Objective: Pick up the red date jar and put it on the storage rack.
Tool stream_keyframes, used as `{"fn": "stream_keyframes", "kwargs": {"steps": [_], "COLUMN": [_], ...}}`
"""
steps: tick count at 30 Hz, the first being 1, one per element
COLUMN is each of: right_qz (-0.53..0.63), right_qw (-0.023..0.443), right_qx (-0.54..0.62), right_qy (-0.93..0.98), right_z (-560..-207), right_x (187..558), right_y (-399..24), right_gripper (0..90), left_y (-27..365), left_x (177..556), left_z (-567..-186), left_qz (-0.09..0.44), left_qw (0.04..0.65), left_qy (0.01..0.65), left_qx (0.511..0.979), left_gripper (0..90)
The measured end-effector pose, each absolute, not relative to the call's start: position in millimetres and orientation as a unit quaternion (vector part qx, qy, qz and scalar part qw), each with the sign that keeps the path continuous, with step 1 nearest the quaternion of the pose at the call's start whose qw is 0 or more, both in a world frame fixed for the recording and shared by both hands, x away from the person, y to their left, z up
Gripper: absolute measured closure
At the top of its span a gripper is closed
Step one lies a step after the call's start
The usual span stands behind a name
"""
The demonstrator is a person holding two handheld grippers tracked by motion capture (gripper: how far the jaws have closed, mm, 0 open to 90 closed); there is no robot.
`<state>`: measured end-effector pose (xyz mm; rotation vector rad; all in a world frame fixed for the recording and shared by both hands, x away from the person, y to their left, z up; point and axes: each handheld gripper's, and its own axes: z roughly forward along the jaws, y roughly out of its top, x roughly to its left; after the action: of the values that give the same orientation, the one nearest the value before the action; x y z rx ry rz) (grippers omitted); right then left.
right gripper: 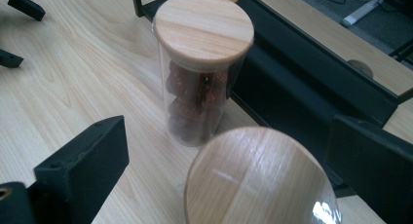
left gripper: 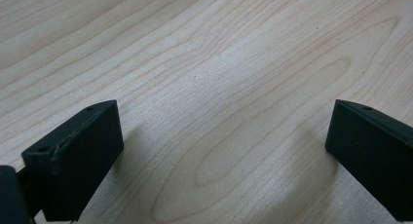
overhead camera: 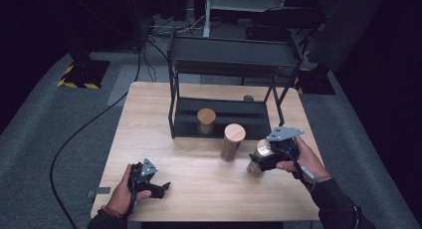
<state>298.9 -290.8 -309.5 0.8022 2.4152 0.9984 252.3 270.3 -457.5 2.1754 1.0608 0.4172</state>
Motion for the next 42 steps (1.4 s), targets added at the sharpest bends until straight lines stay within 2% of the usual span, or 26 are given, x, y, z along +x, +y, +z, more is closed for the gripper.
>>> {"fn": "stream_keyframes", "kwargs": {"steps": [25,42], "right_qz": [0.326,0.305], "right_qw": [0.166,0.138], "right_qx": [0.272,0.308], "right_qy": [0.890,0.891], "right_z": [-294.7,-297.3], "right_x": [334.4,359.3], "right_y": [-242.5,-216.9], "right_gripper": [2.2,2.2], "left_y": [270.3,270.4], "left_x": [252.3,252.3], "left_z": [-457.5,-457.5], "left_qz": [0.160,0.160], "left_qw": [0.336,0.336], "left_qy": [0.407,0.406], "left_qx": [0.834,0.834], "left_gripper": [0.2,0.2]}}
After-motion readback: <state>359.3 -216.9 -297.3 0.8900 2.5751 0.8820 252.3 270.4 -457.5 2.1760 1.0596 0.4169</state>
